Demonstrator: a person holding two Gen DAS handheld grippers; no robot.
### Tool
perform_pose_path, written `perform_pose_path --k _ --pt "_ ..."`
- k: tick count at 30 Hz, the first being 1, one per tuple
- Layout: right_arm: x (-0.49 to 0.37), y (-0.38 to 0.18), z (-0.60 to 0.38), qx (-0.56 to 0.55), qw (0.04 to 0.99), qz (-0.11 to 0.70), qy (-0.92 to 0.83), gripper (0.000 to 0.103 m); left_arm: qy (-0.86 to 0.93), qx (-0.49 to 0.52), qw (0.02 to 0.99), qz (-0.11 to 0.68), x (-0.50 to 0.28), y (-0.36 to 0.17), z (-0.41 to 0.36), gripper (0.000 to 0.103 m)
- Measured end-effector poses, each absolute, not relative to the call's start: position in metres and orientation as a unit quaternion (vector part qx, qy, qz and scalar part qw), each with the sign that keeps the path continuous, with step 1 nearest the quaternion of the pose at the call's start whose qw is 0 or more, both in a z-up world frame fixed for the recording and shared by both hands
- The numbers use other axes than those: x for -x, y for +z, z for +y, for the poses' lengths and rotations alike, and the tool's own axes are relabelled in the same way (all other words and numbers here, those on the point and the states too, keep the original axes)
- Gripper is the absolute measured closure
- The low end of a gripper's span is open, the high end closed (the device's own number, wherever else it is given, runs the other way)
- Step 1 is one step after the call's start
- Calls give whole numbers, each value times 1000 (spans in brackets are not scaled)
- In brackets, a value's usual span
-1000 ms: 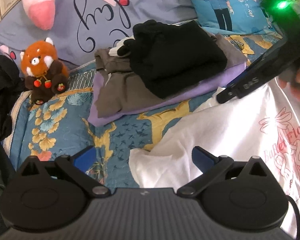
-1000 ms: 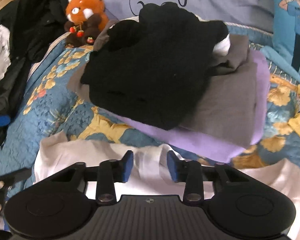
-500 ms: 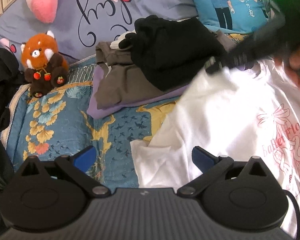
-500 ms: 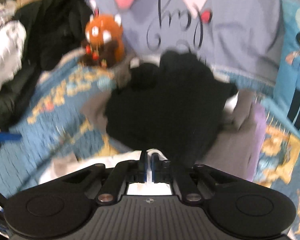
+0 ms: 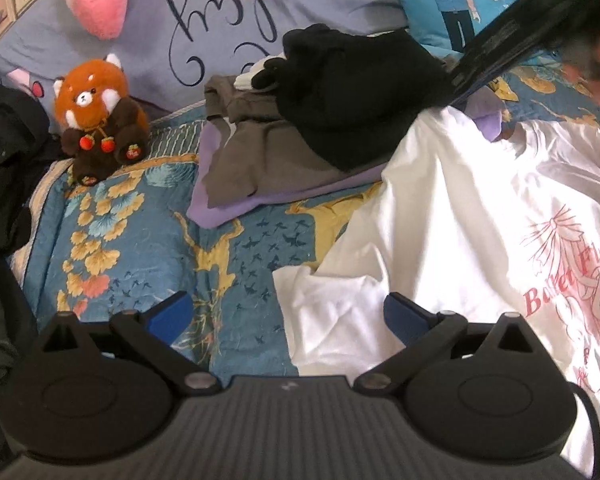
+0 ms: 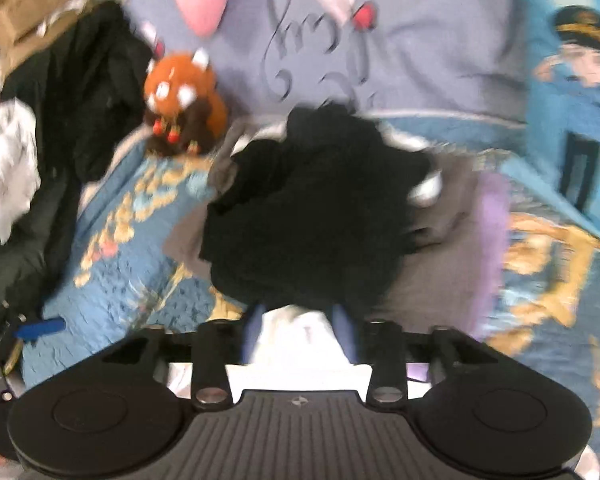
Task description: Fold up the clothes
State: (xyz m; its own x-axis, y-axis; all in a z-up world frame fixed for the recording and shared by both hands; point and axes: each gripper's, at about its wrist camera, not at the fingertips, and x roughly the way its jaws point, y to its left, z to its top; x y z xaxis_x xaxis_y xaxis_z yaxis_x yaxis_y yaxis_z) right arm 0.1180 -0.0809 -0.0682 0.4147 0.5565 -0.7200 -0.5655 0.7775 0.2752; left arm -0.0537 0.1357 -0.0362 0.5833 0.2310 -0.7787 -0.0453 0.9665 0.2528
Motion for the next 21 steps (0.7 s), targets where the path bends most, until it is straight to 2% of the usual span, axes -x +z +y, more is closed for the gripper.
perform_pose_path --k 5,12,15,20,21 --pt "-96 -55 -188 0 888 399 228 55 74 -79 891 441 64 -28 126 0" --pt "-45 -101 -331 -7 877 471 91 52 42 -68 893 443 69 -30 85 0" --pt "-28 -125 -363 -54 867 491 65 42 24 -74 892 446 69 -32 60 0" --pt "-23 -153 -385 -135 863 485 49 42 0 -94 889 448 68 -31 26 0" --pt "-26 -156 -387 -151 863 479 51 39 -4 -98 888 449 68 -31 20 0"
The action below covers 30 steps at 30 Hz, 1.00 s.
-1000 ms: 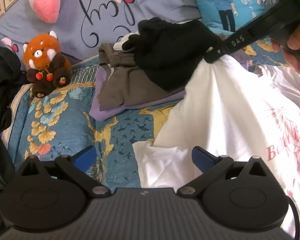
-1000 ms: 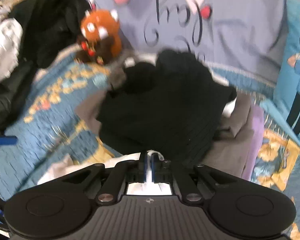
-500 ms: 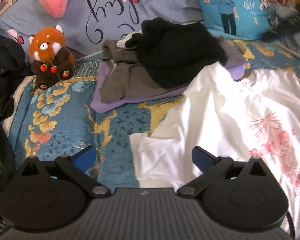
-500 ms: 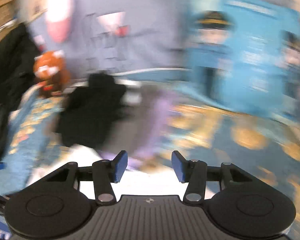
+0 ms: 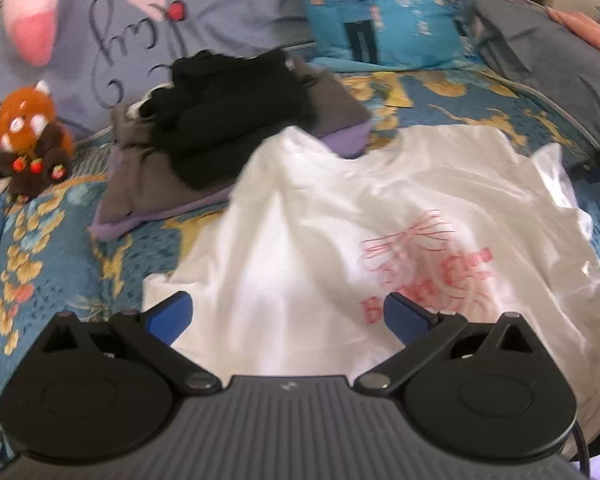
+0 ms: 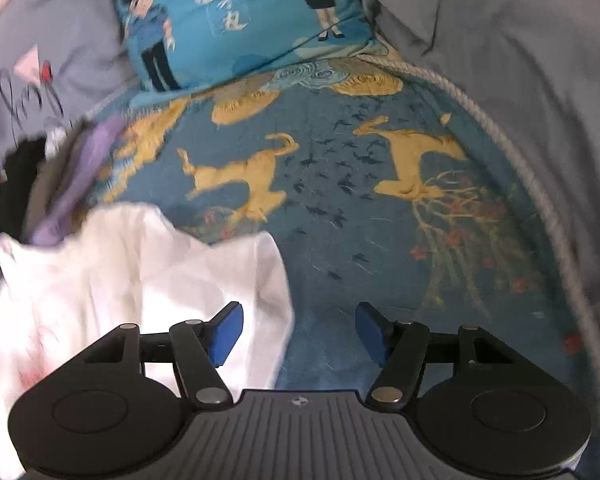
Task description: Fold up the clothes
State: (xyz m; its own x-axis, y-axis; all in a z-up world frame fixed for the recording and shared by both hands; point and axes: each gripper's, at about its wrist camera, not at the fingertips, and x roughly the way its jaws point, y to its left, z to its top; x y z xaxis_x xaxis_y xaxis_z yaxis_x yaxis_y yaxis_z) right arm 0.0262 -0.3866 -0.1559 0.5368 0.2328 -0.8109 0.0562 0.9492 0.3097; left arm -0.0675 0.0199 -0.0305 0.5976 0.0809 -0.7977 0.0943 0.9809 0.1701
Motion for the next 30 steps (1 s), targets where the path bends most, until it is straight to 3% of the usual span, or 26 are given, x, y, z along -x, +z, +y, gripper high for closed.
perform_pose_path --k 3,5,6,9,13,18,21,23,24,28,30 --pt "-43 -166 -388 -209 862 460 51 29 -12 -110 886 450 66 -29 4 0" --pt "-52 -172 -387 -244 853 458 56 31 -12 -120 884 451 64 -29 -3 0" --pt "-54 -171 -382 -232 854 461 57 39 -12 -121 884 452 64 -29 -4 0" --pt "-57 -169 -367 -194 853 480 62 96 -10 -123 882 455 62 -29 -9 0" --pt "-39 -153 -376 -182 860 473 61 96 -13 -121 882 455 63 -29 -9 0" --pt "-25 -118 -396 -67 898 435 5 102 -23 -125 883 452 68 -28 -17 0" --pt "-23 -98 -411 -45 905 422 -2 101 -27 -121 884 450 69 -27 -20 0" --pt "-27 -98 -420 -86 886 454 18 96 -26 -119 885 450 70 -27 -22 0" --pt "-25 -103 -420 -111 877 466 29 91 -25 -118 885 450 70 -27 -22 0" --pt "-8 -127 -418 -226 836 497 61 47 -27 -113 886 449 75 -26 -22 0" --pt "4 -145 -412 -279 811 511 58 46 -25 -118 885 450 78 -26 -22 0"
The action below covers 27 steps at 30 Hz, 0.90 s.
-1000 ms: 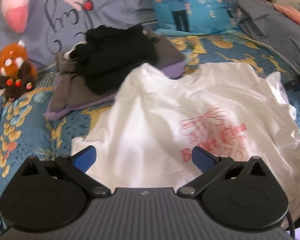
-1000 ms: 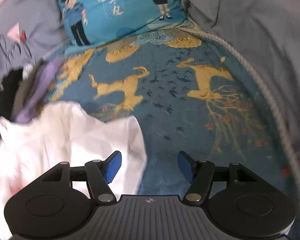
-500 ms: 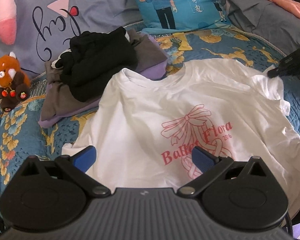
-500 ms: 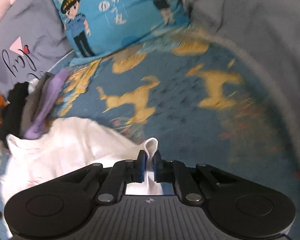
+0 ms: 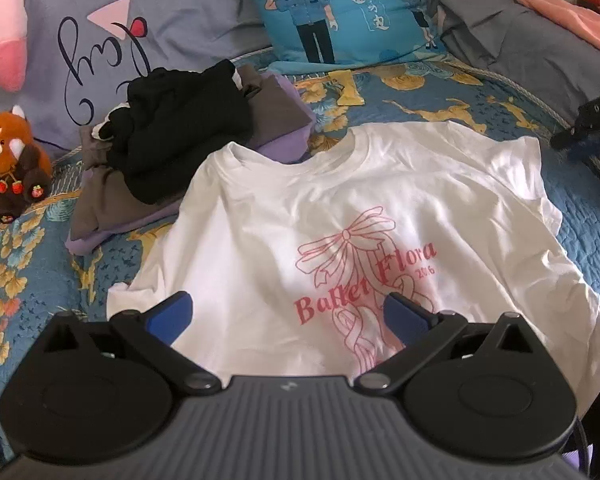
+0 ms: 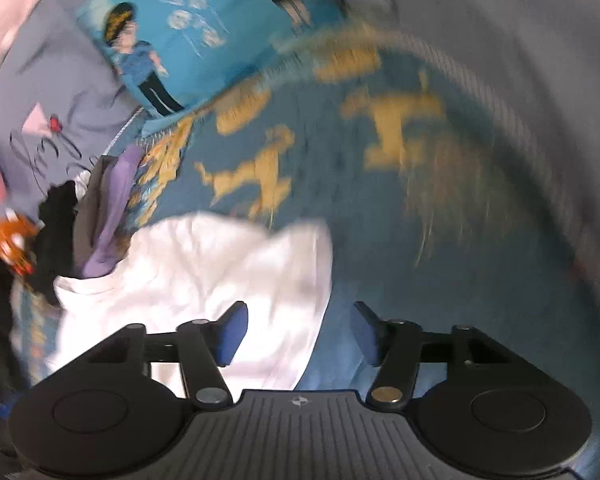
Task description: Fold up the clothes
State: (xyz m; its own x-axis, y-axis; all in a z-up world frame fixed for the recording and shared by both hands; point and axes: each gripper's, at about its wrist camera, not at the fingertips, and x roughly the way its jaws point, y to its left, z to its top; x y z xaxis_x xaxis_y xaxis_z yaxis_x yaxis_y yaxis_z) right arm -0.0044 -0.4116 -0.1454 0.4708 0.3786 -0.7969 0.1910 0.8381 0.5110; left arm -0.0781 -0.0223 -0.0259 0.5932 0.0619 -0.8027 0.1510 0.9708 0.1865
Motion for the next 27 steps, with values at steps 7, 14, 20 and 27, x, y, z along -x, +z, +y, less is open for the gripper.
perform_pose_path --k 7,14,20,27 --pt "36 -173 -386 -306 809 501 37 32 -22 -115 886 449 86 -21 -20 0" --pt "27 -176 -371 -341 799 492 63 31 -30 -116 886 448 93 -20 -28 0" --pt "25 -184 -365 -367 787 491 73 94 -19 -115 887 447 99 -17 -21 0" --pt "41 -151 -372 -274 844 460 18 96 35 -89 884 457 111 -17 27 0"
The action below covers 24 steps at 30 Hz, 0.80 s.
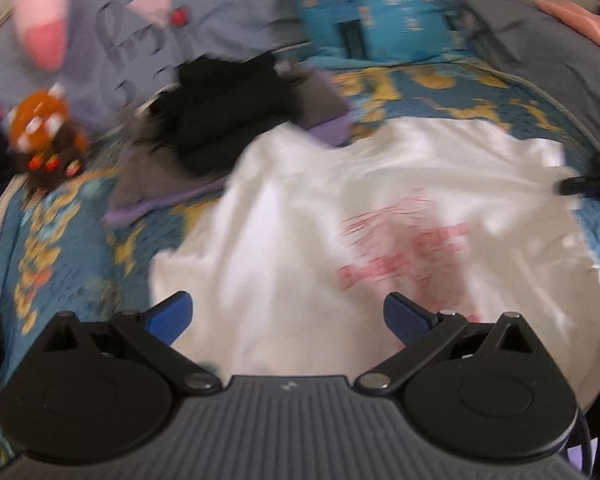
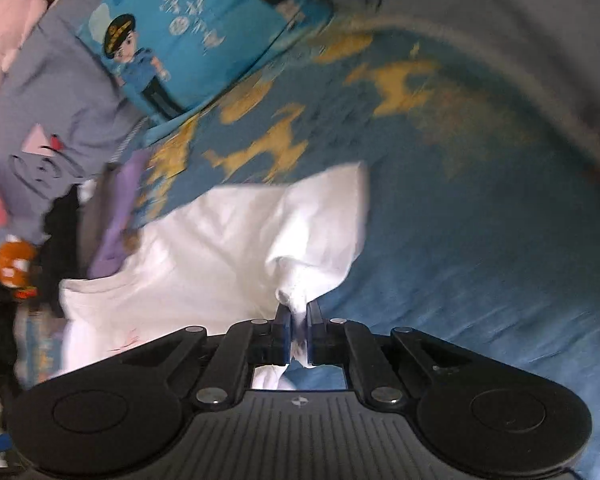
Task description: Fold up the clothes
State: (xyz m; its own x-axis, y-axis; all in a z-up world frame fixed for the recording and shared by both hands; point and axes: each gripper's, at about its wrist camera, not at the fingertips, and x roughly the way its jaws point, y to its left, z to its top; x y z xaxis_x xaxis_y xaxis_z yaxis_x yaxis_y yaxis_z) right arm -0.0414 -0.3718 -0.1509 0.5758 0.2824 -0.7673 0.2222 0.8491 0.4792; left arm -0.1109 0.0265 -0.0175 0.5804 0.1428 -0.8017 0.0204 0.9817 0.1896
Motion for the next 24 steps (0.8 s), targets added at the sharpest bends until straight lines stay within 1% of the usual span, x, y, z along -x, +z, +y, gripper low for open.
perform_pose_path --k 2,6,8,10,12,15,16,20,24 --pt "42 -145 -378 -242 850 468 6 96 61 -76 881 463 117 -18 49 0" --pt "40 -155 -379 -204 838 506 -2 95 100 -52 877 467 130 -16 85 0" --pt "42 -157 -379 -216 837 503 -4 94 109 -44 877 467 137 -15 97 0" --pt "45 -155 -382 -239 839 488 -12 83 115 -46 875 468 143 -15 104 0" --pt "48 -150 -383 -253 843 474 -31 76 122 -51 873 470 146 -17 113 0" --pt "58 -136 -385 -230 859 453 -63 63 142 -52 868 473 147 -21 129 0" --pt "62 -132 -386 -218 865 447 -68 60 150 -39 865 477 146 -24 140 0" --pt "75 -117 -387 -190 880 431 -57 59 165 52 851 496 144 -42 188 0" --pt "83 -111 -379 -184 886 424 -43 56 136 189 828 511 146 -71 229 1"
